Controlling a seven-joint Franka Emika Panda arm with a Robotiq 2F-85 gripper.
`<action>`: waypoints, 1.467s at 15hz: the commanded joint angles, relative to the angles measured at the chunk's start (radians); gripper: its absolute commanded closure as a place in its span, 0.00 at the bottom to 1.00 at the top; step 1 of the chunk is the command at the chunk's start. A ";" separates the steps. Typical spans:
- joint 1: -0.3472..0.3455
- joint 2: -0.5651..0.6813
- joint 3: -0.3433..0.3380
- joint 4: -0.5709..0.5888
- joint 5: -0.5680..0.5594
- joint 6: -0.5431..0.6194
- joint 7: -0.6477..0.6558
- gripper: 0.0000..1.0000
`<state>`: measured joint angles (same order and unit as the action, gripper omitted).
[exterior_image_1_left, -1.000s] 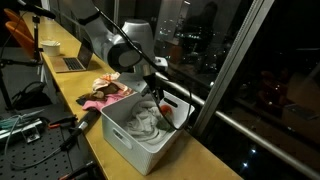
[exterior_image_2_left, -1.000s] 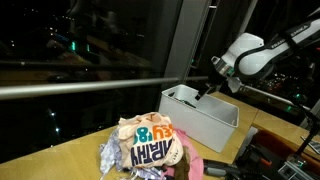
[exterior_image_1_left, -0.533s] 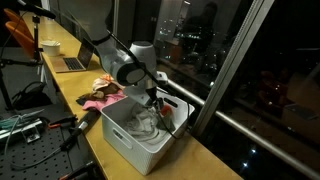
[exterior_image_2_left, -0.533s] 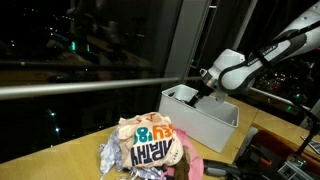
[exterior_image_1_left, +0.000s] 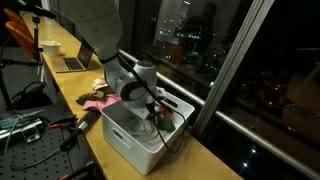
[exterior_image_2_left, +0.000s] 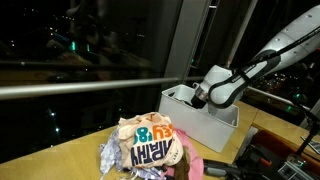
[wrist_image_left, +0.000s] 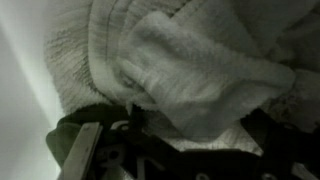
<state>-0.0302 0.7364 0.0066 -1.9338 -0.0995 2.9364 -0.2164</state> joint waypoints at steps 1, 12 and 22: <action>-0.023 0.096 0.011 0.059 -0.012 -0.002 -0.005 0.00; -0.032 0.077 0.024 0.012 -0.004 -0.001 0.008 0.63; -0.055 -0.311 0.082 -0.276 0.030 -0.020 0.016 1.00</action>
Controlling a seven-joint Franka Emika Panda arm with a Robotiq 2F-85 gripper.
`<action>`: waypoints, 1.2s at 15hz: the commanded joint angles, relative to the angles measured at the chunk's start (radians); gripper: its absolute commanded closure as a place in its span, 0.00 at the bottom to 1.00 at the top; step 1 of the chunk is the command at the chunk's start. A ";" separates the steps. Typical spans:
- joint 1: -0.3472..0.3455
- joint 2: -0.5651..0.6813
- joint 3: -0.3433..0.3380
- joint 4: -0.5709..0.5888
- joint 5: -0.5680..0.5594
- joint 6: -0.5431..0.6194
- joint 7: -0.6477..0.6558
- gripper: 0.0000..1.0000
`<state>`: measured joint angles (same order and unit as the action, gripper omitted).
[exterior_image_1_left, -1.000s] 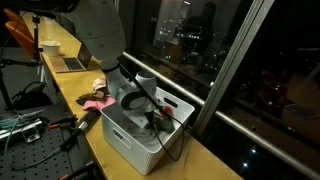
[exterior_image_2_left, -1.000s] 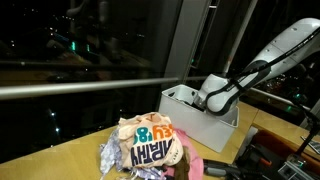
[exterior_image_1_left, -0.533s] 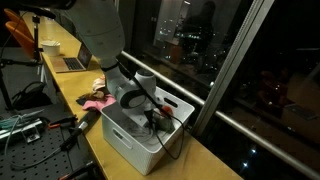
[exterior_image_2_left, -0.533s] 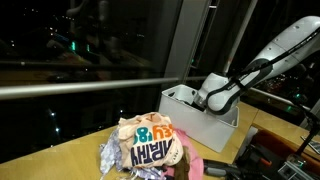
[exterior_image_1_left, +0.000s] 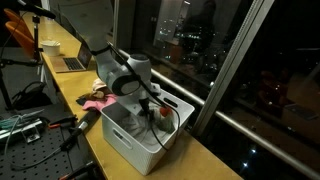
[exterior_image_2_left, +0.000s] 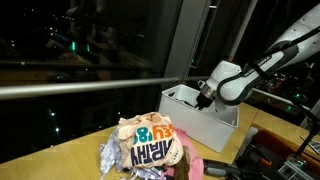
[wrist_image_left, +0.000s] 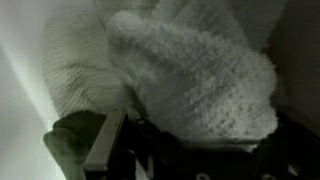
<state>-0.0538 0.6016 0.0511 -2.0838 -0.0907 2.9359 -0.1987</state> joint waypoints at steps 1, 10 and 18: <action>-0.037 -0.229 0.046 -0.151 0.029 -0.025 -0.005 1.00; -0.015 -0.661 0.144 -0.210 0.173 -0.173 -0.031 0.99; 0.250 -0.686 0.188 -0.166 0.126 -0.281 0.080 0.99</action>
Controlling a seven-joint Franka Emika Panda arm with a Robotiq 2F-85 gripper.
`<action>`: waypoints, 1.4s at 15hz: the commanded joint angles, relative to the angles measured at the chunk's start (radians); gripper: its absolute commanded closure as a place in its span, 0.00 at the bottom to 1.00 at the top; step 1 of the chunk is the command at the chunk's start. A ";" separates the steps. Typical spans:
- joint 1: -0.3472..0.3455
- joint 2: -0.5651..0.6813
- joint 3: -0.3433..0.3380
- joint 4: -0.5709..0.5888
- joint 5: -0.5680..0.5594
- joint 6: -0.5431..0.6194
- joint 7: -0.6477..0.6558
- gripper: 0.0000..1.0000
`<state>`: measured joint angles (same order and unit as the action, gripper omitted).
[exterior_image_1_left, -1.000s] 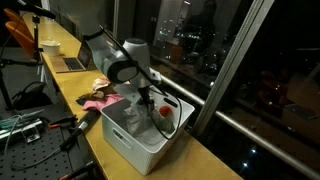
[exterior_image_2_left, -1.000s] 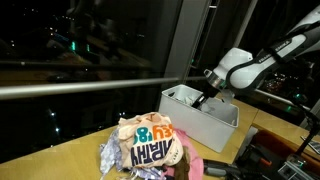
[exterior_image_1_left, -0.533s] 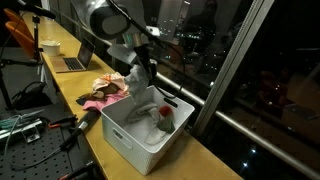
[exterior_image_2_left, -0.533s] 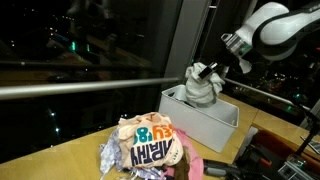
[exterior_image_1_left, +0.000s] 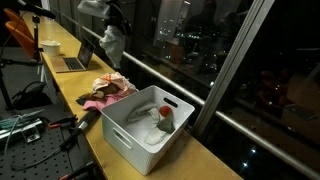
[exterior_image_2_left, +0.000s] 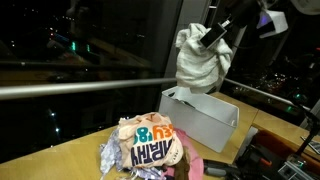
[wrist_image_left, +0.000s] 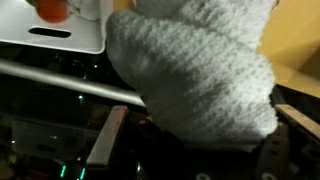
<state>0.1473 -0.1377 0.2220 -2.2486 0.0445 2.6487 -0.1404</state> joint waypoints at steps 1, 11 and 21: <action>0.068 0.067 0.021 -0.006 0.003 0.006 0.018 0.99; 0.037 0.173 -0.014 -0.005 0.068 -0.024 -0.031 0.28; -0.091 0.203 -0.142 0.029 0.009 0.059 -0.090 0.00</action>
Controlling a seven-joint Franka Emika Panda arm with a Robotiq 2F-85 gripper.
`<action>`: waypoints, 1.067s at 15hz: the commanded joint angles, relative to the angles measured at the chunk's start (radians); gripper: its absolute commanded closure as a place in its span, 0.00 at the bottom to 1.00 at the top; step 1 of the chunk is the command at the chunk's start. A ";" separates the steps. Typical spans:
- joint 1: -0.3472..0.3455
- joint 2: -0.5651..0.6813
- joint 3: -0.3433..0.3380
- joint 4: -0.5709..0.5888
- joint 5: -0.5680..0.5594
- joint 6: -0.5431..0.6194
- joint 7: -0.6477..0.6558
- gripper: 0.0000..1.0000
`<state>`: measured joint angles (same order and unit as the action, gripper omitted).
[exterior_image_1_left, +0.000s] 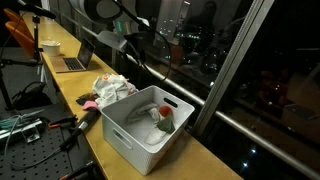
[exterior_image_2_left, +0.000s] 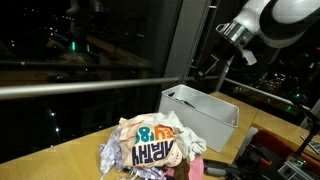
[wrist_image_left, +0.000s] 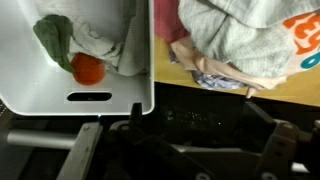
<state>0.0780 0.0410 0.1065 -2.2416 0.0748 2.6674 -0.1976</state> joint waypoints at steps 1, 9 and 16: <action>-0.033 0.042 -0.039 0.027 -0.034 0.063 -0.038 0.00; -0.129 0.345 -0.068 0.157 -0.038 0.224 -0.100 0.00; -0.175 0.606 -0.054 0.361 -0.073 0.203 -0.082 0.00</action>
<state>-0.0760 0.5549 0.0375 -1.9741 0.0250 2.8753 -0.2869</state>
